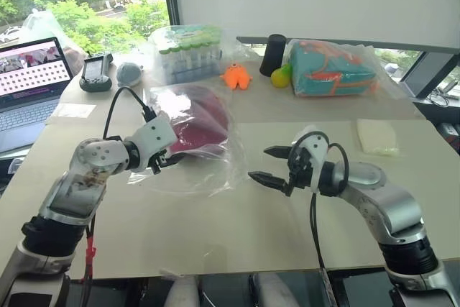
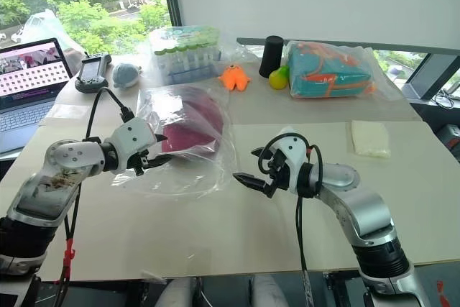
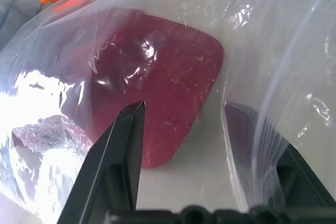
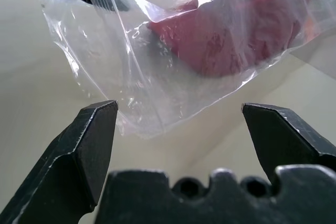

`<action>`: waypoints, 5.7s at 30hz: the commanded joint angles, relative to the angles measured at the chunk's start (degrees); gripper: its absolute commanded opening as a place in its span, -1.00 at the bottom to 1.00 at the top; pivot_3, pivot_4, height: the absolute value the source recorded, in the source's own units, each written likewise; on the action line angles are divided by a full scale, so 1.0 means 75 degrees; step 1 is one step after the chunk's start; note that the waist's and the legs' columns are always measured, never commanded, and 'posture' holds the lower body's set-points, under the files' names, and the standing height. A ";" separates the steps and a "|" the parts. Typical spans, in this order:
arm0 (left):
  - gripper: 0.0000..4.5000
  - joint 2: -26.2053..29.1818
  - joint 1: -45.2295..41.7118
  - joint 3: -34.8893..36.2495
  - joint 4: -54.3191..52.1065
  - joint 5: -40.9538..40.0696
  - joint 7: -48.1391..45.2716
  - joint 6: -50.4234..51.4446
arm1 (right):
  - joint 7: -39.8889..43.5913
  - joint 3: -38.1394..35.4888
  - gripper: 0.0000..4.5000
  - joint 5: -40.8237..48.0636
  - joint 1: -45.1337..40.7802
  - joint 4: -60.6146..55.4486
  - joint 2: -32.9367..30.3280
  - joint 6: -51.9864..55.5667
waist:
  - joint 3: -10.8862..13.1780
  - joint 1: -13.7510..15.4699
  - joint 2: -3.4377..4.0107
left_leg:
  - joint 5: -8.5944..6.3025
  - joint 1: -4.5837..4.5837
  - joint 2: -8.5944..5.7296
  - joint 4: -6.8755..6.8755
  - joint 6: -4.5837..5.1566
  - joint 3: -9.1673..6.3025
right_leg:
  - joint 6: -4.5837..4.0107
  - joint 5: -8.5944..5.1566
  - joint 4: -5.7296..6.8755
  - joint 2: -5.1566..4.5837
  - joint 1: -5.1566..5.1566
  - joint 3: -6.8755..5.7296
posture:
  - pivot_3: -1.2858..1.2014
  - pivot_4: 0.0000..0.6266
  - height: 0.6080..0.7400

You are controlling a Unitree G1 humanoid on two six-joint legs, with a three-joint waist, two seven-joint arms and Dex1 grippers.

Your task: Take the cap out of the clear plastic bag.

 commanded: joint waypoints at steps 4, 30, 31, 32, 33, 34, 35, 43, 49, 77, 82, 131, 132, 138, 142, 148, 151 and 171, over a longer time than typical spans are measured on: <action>-0.84 -0.0236 -0.0527 0.0134 0.0074 -0.0080 0.0086 0.0056 | -0.0168 -0.0359 1.00 0.0332 -0.0283 -0.0448 0.0176 -0.0011 | 0.0000 0.0000 0.0000 | 0.0000 -0.0001 0.0000 0.0000 0.0000 0.0000 | 0.0001 0.0000 0.0000 0.0000 0.0000 0.0000 | 0.03 -0.52 1.00; -0.96 -0.0629 -0.1152 0.0222 0.0331 -0.0354 0.0025 0.0578 | -0.0825 -0.0683 1.00 0.2143 -0.0413 -0.1887 0.0390 0.1031 | 0.0000 -0.0015 0.0000 | 0.0000 -0.0001 -0.0001 0.0000 0.0000 -0.0004 | -0.0007 0.0005 0.0002 0.0000 0.0001 0.0000 | 0.03 -0.52 1.00; -0.96 -0.0654 -0.1248 0.0213 0.0363 -0.0372 -0.0009 0.0563 | -0.0894 -0.0745 1.00 0.2300 -0.0473 -0.1915 0.0463 0.1071 | 0.0000 -0.0011 0.0000 | 0.0000 -0.0001 -0.0001 0.0000 0.0000 -0.0004 | -0.0006 0.0005 0.0002 0.0000 0.0001 -0.0001 | 0.03 -0.52 1.00; -0.96 -0.0669 -0.1335 0.0183 0.0385 -0.0370 -0.0025 0.0540 | -0.0984 -0.0834 1.00 0.2505 -0.0552 -0.1935 0.0569 0.1110 | 0.0000 -0.0008 0.0000 | 0.0000 -0.0001 -0.0001 0.0000 0.0000 -0.0004 | -0.0006 0.0005 0.0002 0.0000 0.0002 -0.0001 | 0.03 -0.52 1.00; -0.96 -0.0693 -0.1431 0.0154 0.0404 -0.0376 -0.0026 0.0535 | -0.1134 -0.0950 1.00 0.2766 -0.0656 -0.1945 0.0721 0.1148 | 0.0000 -0.0008 0.0000 | 0.0000 0.0000 -0.0001 0.0000 0.0000 -0.0005 | -0.0006 0.0005 0.0002 0.0000 0.0001 -0.0001 | 0.03 -0.52 1.00; -0.96 -0.0750 -0.1534 0.0150 0.0418 -0.0410 0.0004 0.0559 | -0.1328 -0.1067 1.00 0.3025 -0.0772 -0.1944 0.0886 0.1197 | 0.0000 -0.0010 0.0000 | 0.0000 -0.0001 -0.0001 0.0000 0.0000 -0.0005 | -0.0006 0.0005 0.0002 0.0000 0.0001 -0.0001 | 0.03 -0.52 1.00; -0.96 -0.0809 -0.1618 0.0143 0.0437 -0.0443 0.0038 0.0607 | -0.1465 -0.1128 1.00 0.3182 -0.0850 -0.1938 0.0959 0.1254 | 0.0000 -0.0010 0.0000 | 0.0000 -0.0001 -0.0001 0.0000 0.0000 -0.0005 | -0.0006 0.0005 0.0002 0.0000 0.0002 -0.0001 | 0.03 -0.52 1.00; -0.96 -0.1248 -0.2149 -0.0089 0.0821 -0.0453 0.0010 0.0591 | -0.2547 0.0323 1.00 0.2987 -0.0937 -0.2193 0.1717 0.1606 | 0.0000 -0.0040 0.0000 | 0.0000 -0.0001 0.0000 -0.0001 0.0001 -0.0007 | -0.0039 0.0025 0.0006 0.0003 -0.0002 -0.0001 | 0.03 -0.52 1.00; -0.96 -0.1510 -0.2600 -0.0215 0.1163 -0.0485 -0.0087 0.0567 | -0.2756 0.1894 1.00 0.0580 -0.1343 -0.0502 0.1991 0.0326 | 0.0000 -0.0030 0.0001 | 0.0000 -0.0002 -0.0004 0.0004 0.0001 -0.0007 | -0.0037 0.0026 0.0003 0.0003 -0.0001 -0.0001 | 0.03 -0.52 1.00; -1.00 -0.1488 -0.2345 -0.0235 0.1006 -0.0546 -0.0267 0.0668 | -0.4378 0.4234 0.40 -0.6865 -0.3723 0.6588 0.3408 -0.4434 | 0.0001 -0.0117 0.0002 | 0.0000 -0.0015 -0.0004 -0.0001 0.0000 -0.0009 | -0.0049 0.0040 0.0012 0.0003 -0.0022 0.0001 | 0.03 -0.52 1.00; -1.00 -0.1501 -0.2287 -0.0214 0.0921 -0.0553 -0.0216 0.0747 | -0.4241 0.4114 -0.37 -0.6930 -0.3540 0.6486 0.3518 -0.4481 | 0.0001 -0.0159 0.0002 | 0.0000 -0.0013 -0.0003 -0.0001 0.0000 -0.0011 | -0.0049 0.0040 0.0014 0.0003 -0.0022 0.0000 | 0.03 -0.52 1.00; -1.00 -0.1067 -0.1811 -0.0599 0.1099 -0.0534 -0.0157 0.0191 | -0.0103 -0.2165 -0.98 0.1022 -0.1481 -0.2787 0.1054 0.2340 | 0.0003 -0.0017 0.0003 | 0.0000 -0.0001 -0.0003 -0.0001 0.0000 -0.0021 | -0.0042 0.0032 0.0001 0.0004 0.0003 -0.0013 | 0.03 -0.52 1.00; -1.00 -0.1039 -0.1794 -0.0618 0.1116 -0.0504 -0.0167 0.0143 | -0.0132 -0.2219 -0.98 0.1150 -0.1469 -0.2791 0.0985 0.2375 | 0.0004 -0.0026 0.0003 | 0.0000 -0.0001 -0.0003 -0.0002 0.0000 -0.0021 | -0.0042 0.0032 0.0001 0.0004 0.0002 -0.0012 | 0.03 -0.52 1.00; -1.00 -0.1055 -0.1720 -0.0624 0.1146 -0.0424 -0.0165 0.0021 | -0.0612 -0.3045 -0.98 0.2662 -0.1711 -0.2614 0.1005 0.2614 | 0.0004 -0.0020 0.0003 | 0.0000 -0.0003 -0.0003 -0.0002 0.0001 -0.0019 | -0.0042 0.0032 0.0000 0.0003 0.0001 -0.0009 | 0.03 -0.52 1.00; -1.00 -0.1068 -0.1718 -0.0625 0.1179 -0.0403 -0.0148 -0.0037 | -0.1219 -0.3520 -0.98 0.3712 -0.1948 -0.2343 0.1189 0.2533 | 0.0004 -0.0032 0.0003 | 0.0000 -0.0003 -0.0002 -0.0002 0.0000 -0.0018 | -0.0042 0.0033 -0.0001 0.0003 0.0001 -0.0008 | 0.03 -0.52 1.00; -1.00 -0.1064 -0.1660 -0.0602 0.1173 -0.0346 -0.0157 -0.0114 | -0.1898 -0.3198 -0.98 0.3712 -0.2095 -0.2063 0.0822 0.2307 | 0.0005 -0.0029 0.0005 | 0.0000 -0.0004 -0.0002 -0.0002 0.0001 -0.0017 | -0.0043 0.0033 -0.0001 0.0004 0.0000 -0.0006 | 0.03 -0.52 1.00; -1.00 -0.1044 -0.1631 -0.0642 0.1164 -0.0245 -0.0167 -0.0338 | -0.1770 -0.1992 -0.98 0.2862 -0.2006 -0.2258 0.0227 0.2176 | 0.0006 -0.0030 0.0008 | 0.0000 -0.0006 -0.0002 -0.0003 0.0001 -0.0016 | -0.0042 0.0033 -0.0003 0.0003 -0.0002 -0.0006 | 0.03 -0.52 1.00; -1.00 -0.1847 -0.1373 -0.1543 0.2027 0.1106 -0.0563 -0.3838 | -0.1112 0.0979 -0.98 -0.2133 -0.0913 -0.2580 -0.1746 -0.1788 | 0.0008 0.0183 0.0008 | 0.0000 -0.0017 -0.0008 0.0000 0.0001 -0.0003 | -0.0042 0.0033 -0.0017 -0.0007 -0.0007 -0.0003 | 0.03 -0.52 1.00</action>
